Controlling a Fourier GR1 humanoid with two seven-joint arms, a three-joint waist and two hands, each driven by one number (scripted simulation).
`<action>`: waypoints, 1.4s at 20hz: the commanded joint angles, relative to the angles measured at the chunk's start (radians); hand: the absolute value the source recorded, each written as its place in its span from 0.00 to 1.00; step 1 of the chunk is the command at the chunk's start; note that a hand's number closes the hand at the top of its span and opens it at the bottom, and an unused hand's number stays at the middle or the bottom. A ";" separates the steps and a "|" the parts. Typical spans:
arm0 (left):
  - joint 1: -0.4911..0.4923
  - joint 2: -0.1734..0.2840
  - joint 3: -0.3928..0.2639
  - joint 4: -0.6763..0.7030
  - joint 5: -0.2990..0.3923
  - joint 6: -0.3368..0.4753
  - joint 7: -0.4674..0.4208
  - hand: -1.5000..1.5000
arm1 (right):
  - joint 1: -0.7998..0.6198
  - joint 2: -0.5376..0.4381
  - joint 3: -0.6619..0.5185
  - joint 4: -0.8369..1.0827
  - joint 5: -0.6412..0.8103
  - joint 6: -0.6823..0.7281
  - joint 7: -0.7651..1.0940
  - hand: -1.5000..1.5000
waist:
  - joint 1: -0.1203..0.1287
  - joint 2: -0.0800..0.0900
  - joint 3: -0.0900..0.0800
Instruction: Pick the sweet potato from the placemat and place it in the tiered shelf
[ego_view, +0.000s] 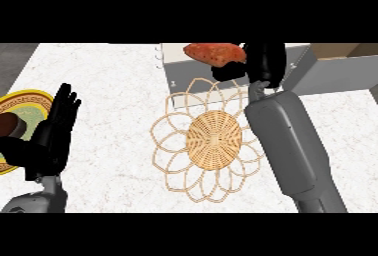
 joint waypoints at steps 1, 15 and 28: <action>-0.019 0.018 0.005 -0.052 0.002 -0.007 0.055 0.50 | -0.092 -0.004 -0.052 0.210 -0.008 -0.075 -0.094 1.00 | 0.006 0.002 0.000; -0.056 0.006 -0.006 -0.044 -0.014 -0.004 0.086 0.50 | -0.191 0.005 -0.200 0.479 -0.228 -0.160 -0.296 0.00 | 0.010 0.006 0.000; 0.018 -0.002 0.027 -0.001 -0.016 -0.009 -0.009 0.50 | -0.160 -0.046 -0.262 0.258 -0.358 -0.186 -0.316 0.00 | -0.020 -0.006 0.000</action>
